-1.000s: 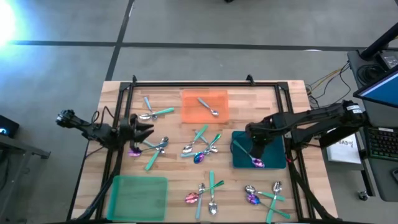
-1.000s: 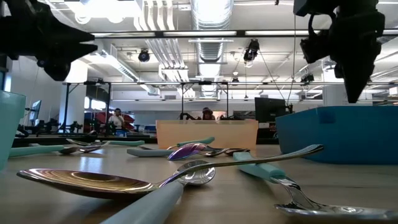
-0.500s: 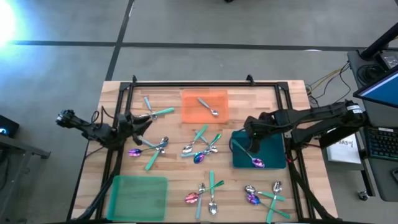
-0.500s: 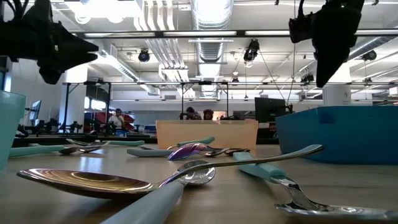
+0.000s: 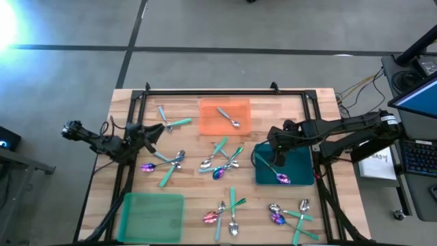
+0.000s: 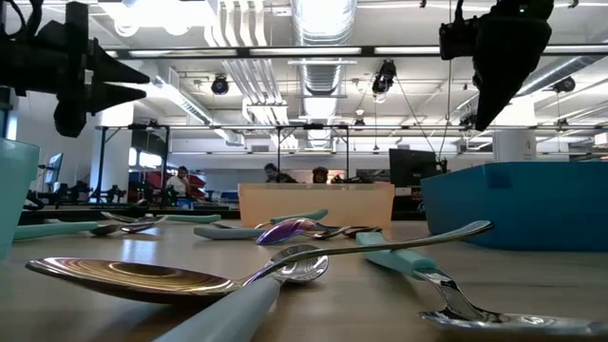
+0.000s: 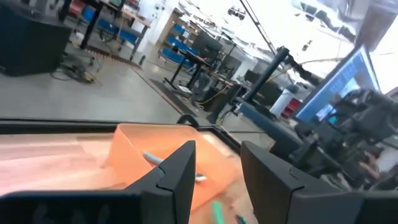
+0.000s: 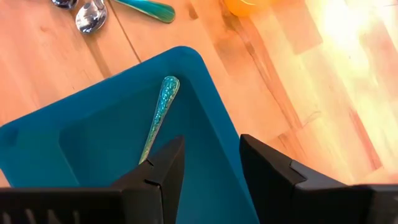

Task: Sort silverware by color (type)
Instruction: Put the green spoon into the green bin

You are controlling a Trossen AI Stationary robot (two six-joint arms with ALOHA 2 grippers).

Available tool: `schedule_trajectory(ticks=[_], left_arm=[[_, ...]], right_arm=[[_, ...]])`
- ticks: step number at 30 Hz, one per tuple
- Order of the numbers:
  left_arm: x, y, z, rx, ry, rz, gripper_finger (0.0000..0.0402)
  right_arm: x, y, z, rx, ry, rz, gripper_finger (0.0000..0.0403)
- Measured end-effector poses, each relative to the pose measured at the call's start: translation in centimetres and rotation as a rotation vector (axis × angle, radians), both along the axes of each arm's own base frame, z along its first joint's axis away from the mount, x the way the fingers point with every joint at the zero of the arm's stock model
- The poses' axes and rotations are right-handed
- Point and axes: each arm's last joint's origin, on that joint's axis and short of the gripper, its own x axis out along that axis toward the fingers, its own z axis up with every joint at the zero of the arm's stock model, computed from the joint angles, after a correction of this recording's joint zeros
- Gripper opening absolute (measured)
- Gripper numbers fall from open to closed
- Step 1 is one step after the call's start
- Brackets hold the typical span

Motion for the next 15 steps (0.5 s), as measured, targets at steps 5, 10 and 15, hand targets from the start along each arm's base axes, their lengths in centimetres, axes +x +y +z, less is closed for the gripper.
schedule_trajectory(ticks=[5, 10, 15], left_arm=[[-0.3, 0.3, 0.1, 0.018, 0.030, 0.128, 0.0114], [-0.3, 0.2, 0.9, 0.060, 0.027, 0.083, 0.0114], [-0.3, 0.3, 2.4, 0.099, 0.016, 0.018, 0.0114]], right_arm=[[0.0, 0.0, 0.0, -0.005, -0.002, -0.002, 0.0146], [0.0, -0.5, 0.0, -0.055, -0.004, -0.030, 0.0146], [0.1, -1.6, 0.1, -0.072, 0.000, -0.048, 0.0146]])
